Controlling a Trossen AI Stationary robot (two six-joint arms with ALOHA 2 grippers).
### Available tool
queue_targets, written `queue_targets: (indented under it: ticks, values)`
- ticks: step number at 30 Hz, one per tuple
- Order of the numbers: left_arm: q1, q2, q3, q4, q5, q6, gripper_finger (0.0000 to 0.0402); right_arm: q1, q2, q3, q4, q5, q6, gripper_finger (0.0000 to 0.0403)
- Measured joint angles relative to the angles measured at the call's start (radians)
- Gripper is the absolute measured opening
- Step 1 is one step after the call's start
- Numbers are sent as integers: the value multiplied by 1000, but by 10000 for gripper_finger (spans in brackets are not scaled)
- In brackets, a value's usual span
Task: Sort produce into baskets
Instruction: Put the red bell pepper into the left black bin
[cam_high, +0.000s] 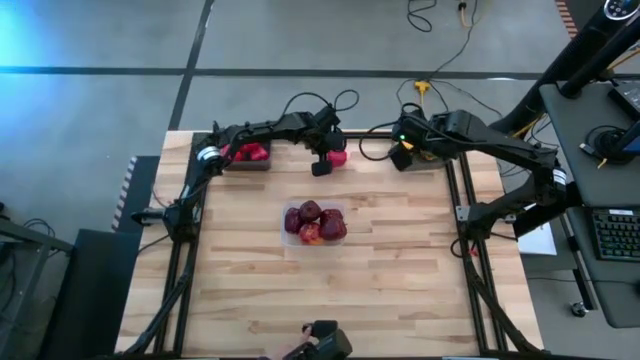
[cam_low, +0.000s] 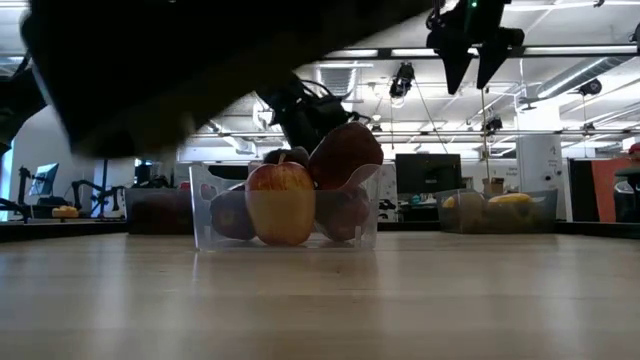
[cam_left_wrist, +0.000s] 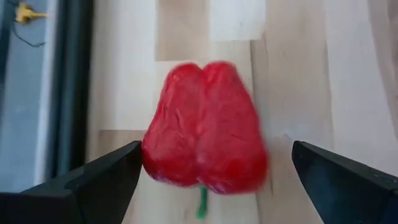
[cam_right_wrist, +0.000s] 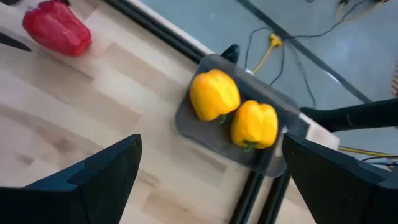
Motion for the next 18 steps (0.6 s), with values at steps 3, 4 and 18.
queue_targets:
  ticks: [3,4,18]
  values:
    - [-3,30,7,6,-1,-12,393,8,4,-3,10,-7,0,380]
    - [-4,40,15,16,-5,-26,393,10,6,-4,15,-7,0,380]
    - [-8,47,43,4,-5,-238,250,10,7,-61,103,-7,8,379]
